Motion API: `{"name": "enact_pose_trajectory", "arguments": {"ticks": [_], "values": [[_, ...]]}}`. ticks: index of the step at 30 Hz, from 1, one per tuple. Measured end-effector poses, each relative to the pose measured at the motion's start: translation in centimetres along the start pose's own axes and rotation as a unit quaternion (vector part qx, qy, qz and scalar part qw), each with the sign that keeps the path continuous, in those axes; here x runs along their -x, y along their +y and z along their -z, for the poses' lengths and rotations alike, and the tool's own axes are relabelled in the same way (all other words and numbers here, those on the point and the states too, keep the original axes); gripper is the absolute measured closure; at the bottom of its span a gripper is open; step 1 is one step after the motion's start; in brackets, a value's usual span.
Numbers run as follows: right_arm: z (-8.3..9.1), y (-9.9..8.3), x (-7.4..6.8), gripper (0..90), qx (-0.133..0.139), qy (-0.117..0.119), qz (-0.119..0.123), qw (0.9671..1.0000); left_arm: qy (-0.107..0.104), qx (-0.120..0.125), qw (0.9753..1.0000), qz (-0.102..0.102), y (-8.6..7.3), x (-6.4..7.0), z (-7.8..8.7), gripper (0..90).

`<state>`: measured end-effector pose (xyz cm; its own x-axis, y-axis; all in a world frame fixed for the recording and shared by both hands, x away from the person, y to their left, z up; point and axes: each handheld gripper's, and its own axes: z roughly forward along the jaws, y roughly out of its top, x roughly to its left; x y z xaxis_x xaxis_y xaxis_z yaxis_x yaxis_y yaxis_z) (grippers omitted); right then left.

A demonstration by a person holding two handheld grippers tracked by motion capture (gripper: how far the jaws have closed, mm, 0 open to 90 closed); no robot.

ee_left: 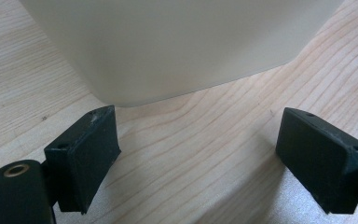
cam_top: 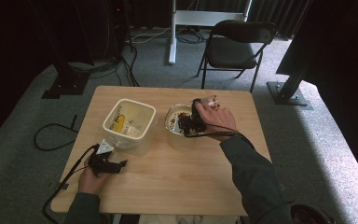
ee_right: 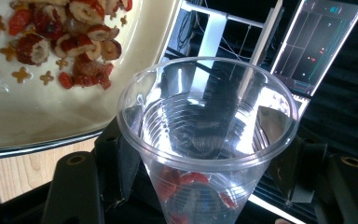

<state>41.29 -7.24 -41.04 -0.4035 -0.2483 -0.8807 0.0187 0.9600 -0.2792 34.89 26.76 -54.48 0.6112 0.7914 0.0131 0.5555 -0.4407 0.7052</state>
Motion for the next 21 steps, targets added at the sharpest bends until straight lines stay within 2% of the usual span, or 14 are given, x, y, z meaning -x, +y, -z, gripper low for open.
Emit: {"name": "enact_pose_trajectory", "arguments": {"ticks": [2,6,10,13,14,17,19,21], "values": [[0.4,0.2,-0.1,33.9,0.015,0.002,0.003,0.9999,0.0,0.0,1.0,0.0,0.0,0.0,0.0,13.6],[0.1,0.2,0.2,33.8,0.0,-0.005,-0.01,0.9999,0.0,0.0,1.0,0.0,0.0,0.0,0.0,13.6],[0.5,0.4,0.0,33.9,0.018,-0.001,-0.001,0.9998,0.0,0.0,1.0,0.0,0.0,0.0,0.0,13.6],[-0.1,0.1,0.4,33.8,-0.005,-0.007,-0.012,0.9999,0.0,0.0,1.0,0.0,0.0,0.0,0.0,13.6],[0.0,0.1,0.4,33.8,-0.003,-0.007,-0.014,0.9999,0.0,0.0,1.0,0.0,0.0,0.0,0.0,13.6],[1.0,0.6,0.2,33.8,0.033,-0.002,-0.01,0.9994,0.0,0.0,1.0,0.0,0.0,0.0,0.0,13.6],[0.7,0.4,0.6,33.8,0.02,-0.01,-0.022,0.9995,0.0,0.0,1.0,0.0,0.0,0.0,0.0,13.6],[0.2,0.1,0.9,33.8,-0.005,-0.013,-0.032,0.9994,0.0,0.0,1.0,0.0,0.0,0.0,0.0,13.6]]}}
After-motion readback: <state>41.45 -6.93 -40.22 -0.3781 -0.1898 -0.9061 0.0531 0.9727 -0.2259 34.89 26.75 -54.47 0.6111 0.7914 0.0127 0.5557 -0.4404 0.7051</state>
